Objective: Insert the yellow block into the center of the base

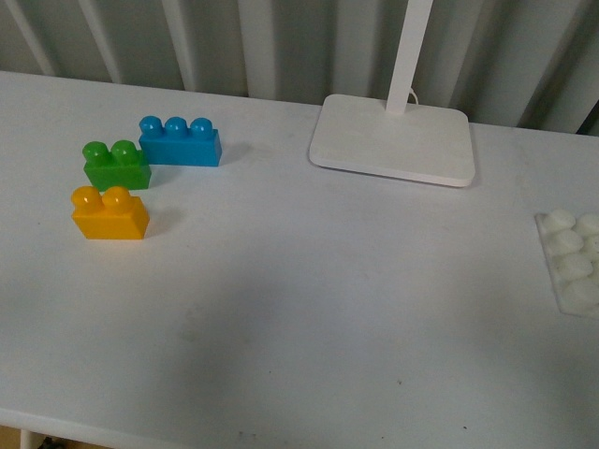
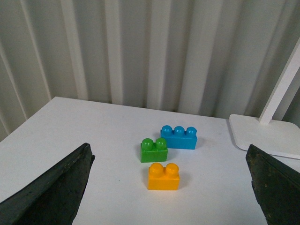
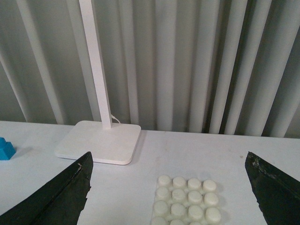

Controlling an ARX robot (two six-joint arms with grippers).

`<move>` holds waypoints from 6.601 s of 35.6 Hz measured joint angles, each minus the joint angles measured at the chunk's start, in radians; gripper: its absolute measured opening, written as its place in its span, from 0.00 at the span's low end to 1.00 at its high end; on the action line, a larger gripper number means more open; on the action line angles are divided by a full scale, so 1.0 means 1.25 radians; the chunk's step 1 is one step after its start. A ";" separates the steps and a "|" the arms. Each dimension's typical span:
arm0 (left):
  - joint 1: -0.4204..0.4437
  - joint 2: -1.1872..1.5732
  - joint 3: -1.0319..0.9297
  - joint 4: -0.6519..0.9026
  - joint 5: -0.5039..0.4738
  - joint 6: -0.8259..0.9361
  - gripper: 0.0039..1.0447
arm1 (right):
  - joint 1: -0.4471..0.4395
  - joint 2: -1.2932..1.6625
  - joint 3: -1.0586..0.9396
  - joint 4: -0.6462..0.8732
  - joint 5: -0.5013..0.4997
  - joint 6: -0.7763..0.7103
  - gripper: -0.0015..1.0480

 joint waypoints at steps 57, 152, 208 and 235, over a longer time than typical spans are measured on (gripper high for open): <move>0.000 0.000 0.000 0.000 0.000 0.000 0.94 | -0.205 1.427 0.446 0.343 -0.146 -0.093 0.91; 0.000 0.000 0.000 0.000 0.000 0.000 0.94 | 0.507 1.835 0.984 0.073 0.197 0.475 0.92; 0.000 0.000 0.000 0.000 0.000 0.000 0.94 | 0.155 1.188 0.525 0.254 0.022 0.442 0.91; 0.000 0.000 0.000 0.000 0.000 0.000 0.94 | 0.003 0.493 0.050 0.434 0.002 0.003 0.01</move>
